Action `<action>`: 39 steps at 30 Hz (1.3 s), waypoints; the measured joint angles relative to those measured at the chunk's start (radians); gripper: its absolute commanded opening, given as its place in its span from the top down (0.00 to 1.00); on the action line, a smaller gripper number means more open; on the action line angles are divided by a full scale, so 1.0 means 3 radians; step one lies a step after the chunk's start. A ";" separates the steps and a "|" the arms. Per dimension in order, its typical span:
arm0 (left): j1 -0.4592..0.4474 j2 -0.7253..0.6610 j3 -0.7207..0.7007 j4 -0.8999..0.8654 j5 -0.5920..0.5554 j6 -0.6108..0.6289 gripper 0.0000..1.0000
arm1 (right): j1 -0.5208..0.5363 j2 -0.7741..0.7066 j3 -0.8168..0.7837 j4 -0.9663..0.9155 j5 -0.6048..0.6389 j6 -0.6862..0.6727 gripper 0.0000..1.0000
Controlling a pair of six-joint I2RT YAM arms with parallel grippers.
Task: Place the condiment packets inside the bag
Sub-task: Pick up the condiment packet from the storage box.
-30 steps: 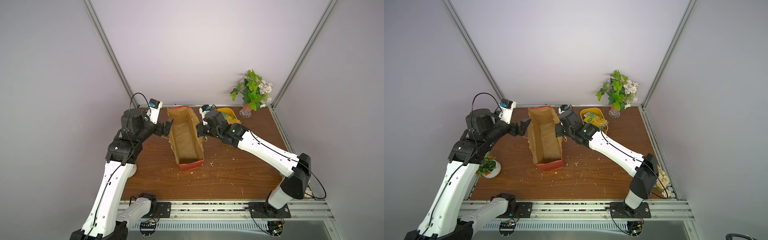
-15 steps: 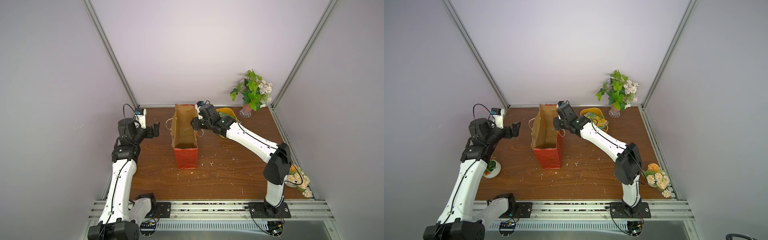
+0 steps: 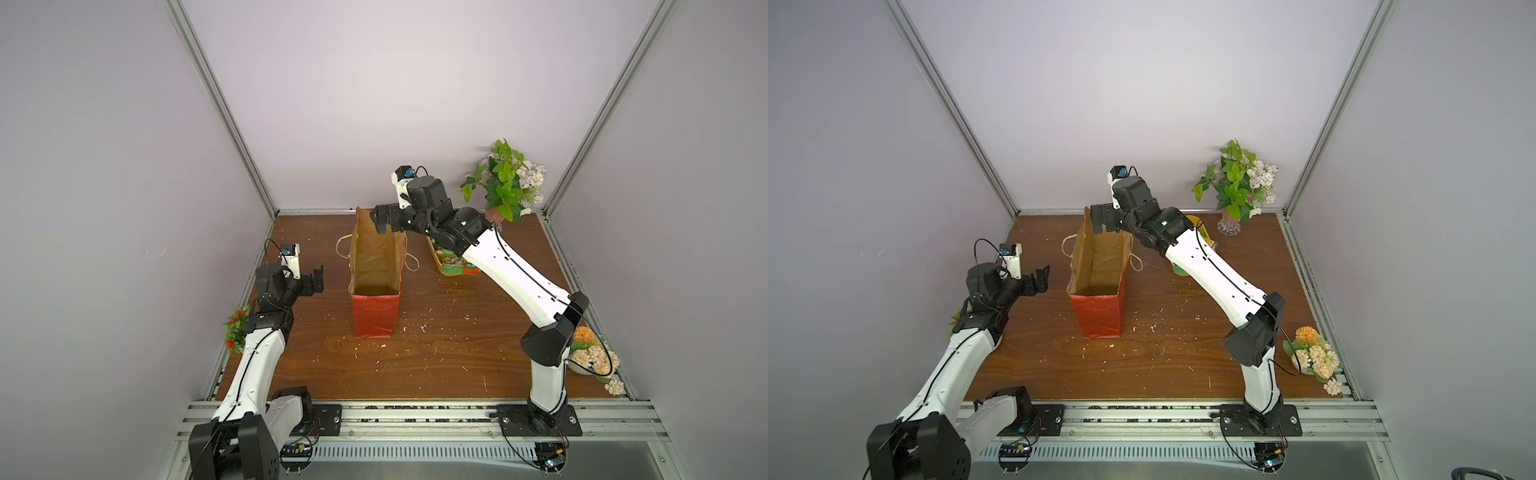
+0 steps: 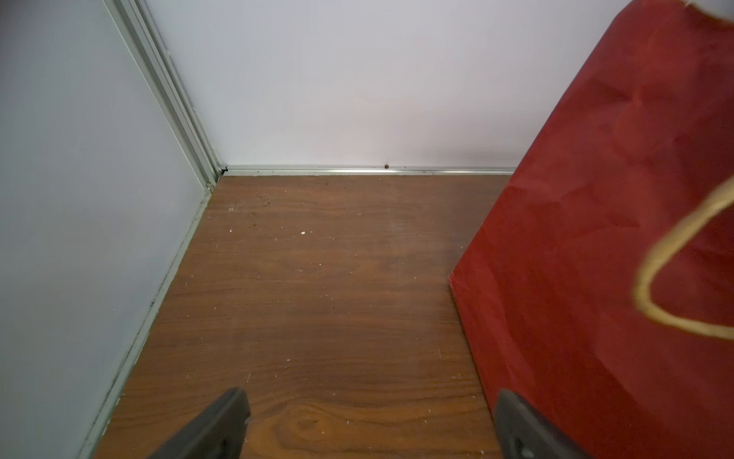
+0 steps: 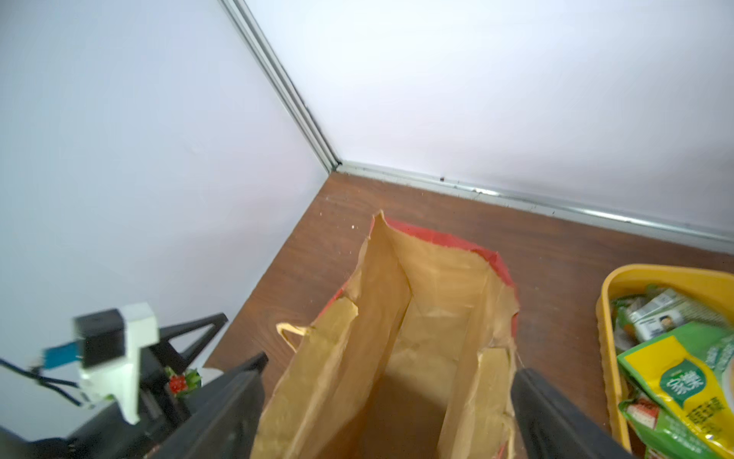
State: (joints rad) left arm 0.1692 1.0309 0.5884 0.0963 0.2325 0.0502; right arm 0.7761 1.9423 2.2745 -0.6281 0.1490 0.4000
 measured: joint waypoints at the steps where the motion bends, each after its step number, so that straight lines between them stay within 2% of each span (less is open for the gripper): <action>1: 0.0000 0.0051 -0.0042 0.0072 0.0005 -0.0018 0.00 | -0.0017 -0.0027 0.0017 -0.0010 0.0022 -0.0013 0.01; 5: 0.0018 0.0261 -0.0200 0.0350 0.0058 -0.0094 0.00 | -0.0150 -0.0266 -0.0328 -0.0022 0.0071 -0.0023 0.01; 9: 0.0057 0.0402 -0.0350 0.0579 0.0188 -0.0144 0.00 | -0.0430 -0.0792 -0.1397 0.0263 0.0039 0.0061 0.02; 14: 0.0172 0.0483 -0.0584 0.0828 0.0406 -0.0169 0.00 | -0.0941 -0.1488 -0.2866 0.0862 -0.0123 0.0286 0.04; 17: 0.0233 0.0520 -0.0660 0.0919 0.0502 -0.0173 0.00 | -0.1242 -0.1743 -0.3477 0.1194 -0.0211 0.0415 0.06; 21: 0.0243 0.0571 -0.0685 0.1041 0.0581 -0.0173 0.00 | -0.1503 -0.1822 -0.3975 0.1537 -0.0304 0.0506 0.13; 26: 0.0244 0.0637 -0.0685 0.1110 0.0646 -0.0172 0.00 | -0.1574 -0.1525 -0.4023 0.1657 -0.0387 0.0318 0.15; 31: 0.0287 0.0637 -0.0685 0.1130 0.0731 -0.0173 0.00 | -0.1560 -0.1033 -0.3525 0.1658 -0.0456 -0.0233 0.15; 34: 0.0369 0.0637 -0.0685 0.1132 0.0795 -0.0191 0.00 | -0.1527 -0.0891 -0.3422 0.1714 -0.0453 -0.0582 0.14; 39: 0.0488 0.0702 -0.0685 0.1152 0.0879 -0.0240 0.00 | -0.1340 -0.0512 -0.3151 0.1658 -0.0252 -0.1118 0.12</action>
State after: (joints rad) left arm 0.3157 1.2415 0.3828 0.4419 0.4961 -0.0219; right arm 0.3740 1.7885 1.3293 -0.1307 0.0734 0.0647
